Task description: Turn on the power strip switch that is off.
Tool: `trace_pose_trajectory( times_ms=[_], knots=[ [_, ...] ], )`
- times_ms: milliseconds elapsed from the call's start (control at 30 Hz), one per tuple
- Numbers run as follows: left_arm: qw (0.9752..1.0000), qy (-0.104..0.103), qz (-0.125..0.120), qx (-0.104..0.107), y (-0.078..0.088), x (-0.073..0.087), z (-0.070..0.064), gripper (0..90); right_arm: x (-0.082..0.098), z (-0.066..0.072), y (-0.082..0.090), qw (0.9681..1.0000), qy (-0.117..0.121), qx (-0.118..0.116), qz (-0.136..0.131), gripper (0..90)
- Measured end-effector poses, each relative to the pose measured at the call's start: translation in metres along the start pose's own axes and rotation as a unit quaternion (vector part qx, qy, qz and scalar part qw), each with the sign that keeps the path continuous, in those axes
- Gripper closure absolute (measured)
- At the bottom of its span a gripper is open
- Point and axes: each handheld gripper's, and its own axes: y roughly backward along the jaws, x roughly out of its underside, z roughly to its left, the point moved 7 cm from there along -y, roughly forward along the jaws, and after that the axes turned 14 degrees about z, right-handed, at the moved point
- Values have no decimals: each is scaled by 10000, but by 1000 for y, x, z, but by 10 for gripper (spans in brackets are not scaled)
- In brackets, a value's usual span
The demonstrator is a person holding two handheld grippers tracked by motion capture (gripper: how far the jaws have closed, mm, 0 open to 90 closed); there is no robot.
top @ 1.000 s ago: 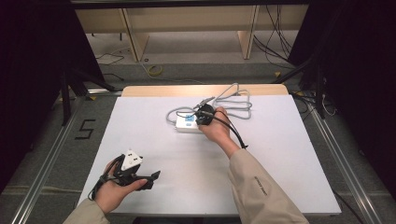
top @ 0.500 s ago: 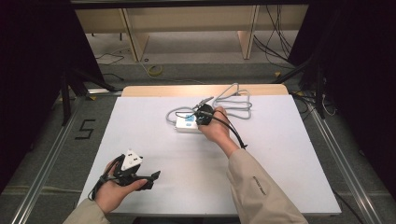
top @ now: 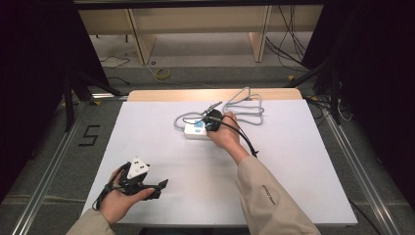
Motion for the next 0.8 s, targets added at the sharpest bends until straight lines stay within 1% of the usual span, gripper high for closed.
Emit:
trace_pose_trajectory(
  times_ms=[133,333,467,533,700,800],
  knots=[
    [10000,1,3,3,0,0,0,166,0,0,0,10000,-34,-33,-33,900],
    [10000,1,7,9,0,0,0,166,1,0,-1,10000,-44,-23,4,900],
    [10000,1,2,13,0,0,0,166,1,0,-1,9999,-112,-85,-10,900],
    [10000,3,5,17,0,0,0,166,1,0,-1,9999,-88,-67,-27,900],
    [10000,5,6,13,0,0,0,166,1,-1,-1,9998,-184,-91,-44,900],
    [10000,-11,33,7,-1,0,0,167,1,-1,-1,9998,-162,-86,-18,900]
  ],
)
